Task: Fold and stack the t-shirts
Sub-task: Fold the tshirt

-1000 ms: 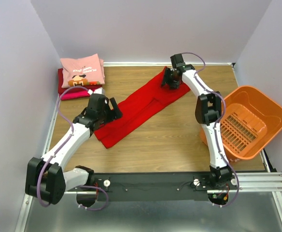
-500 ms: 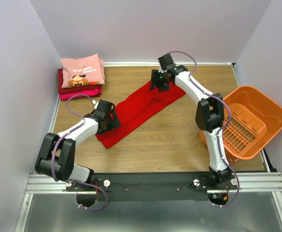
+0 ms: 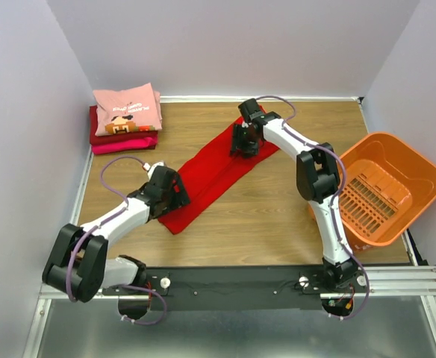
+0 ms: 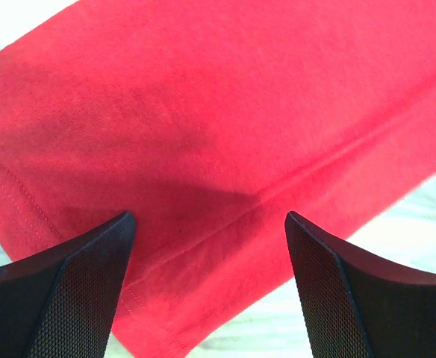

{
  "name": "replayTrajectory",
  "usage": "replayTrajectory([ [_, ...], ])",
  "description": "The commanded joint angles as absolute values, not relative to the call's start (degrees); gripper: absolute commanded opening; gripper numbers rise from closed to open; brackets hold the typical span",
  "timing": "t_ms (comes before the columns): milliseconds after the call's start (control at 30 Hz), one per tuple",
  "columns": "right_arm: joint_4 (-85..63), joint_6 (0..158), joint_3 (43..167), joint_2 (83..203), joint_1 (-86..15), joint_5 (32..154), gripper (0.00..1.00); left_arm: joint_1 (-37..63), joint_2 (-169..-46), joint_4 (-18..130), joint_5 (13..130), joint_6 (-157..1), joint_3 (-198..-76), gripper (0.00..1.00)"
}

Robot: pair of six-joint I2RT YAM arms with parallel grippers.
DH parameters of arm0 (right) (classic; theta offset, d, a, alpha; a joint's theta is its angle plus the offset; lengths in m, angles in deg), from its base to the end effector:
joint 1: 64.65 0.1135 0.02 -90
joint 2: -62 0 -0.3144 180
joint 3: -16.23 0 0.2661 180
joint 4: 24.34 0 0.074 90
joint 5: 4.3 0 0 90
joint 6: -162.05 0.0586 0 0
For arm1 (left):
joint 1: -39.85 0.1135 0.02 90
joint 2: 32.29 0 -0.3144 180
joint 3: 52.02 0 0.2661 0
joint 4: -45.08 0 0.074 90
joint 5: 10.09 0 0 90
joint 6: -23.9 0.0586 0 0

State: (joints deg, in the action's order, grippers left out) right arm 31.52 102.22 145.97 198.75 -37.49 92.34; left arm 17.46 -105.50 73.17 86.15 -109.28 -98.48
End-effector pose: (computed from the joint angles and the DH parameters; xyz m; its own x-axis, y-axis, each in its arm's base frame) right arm 0.5071 0.2678 0.1788 -0.9360 0.0808 -0.3425 -0.0346 0.9474 0.3181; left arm 0.2271 -0.0867 0.1866 -0.7707 -0.4182 -0.4807 -0.2834 0.9007 -0.3293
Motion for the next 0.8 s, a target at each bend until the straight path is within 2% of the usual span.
replayTrajectory([
  [0, 32.28, 103.60, 144.75, 203.06, -37.49, 89.92, 0.66, 14.10, -103.75, 76.57, 81.93, -114.70, -94.50, 0.89],
  [233, 32.63, 103.78, 150.18, 206.84, -37.49, 90.01, 0.66, 8.92, -101.11, 77.89, 81.23, -119.00, -92.47, 0.89],
  [767, 35.53, 100.09, 160.92, 213.17, -38.11, 91.59, 0.67, -9.80, -106.02, 77.37, 80.53, -129.91, -95.72, 0.89],
])
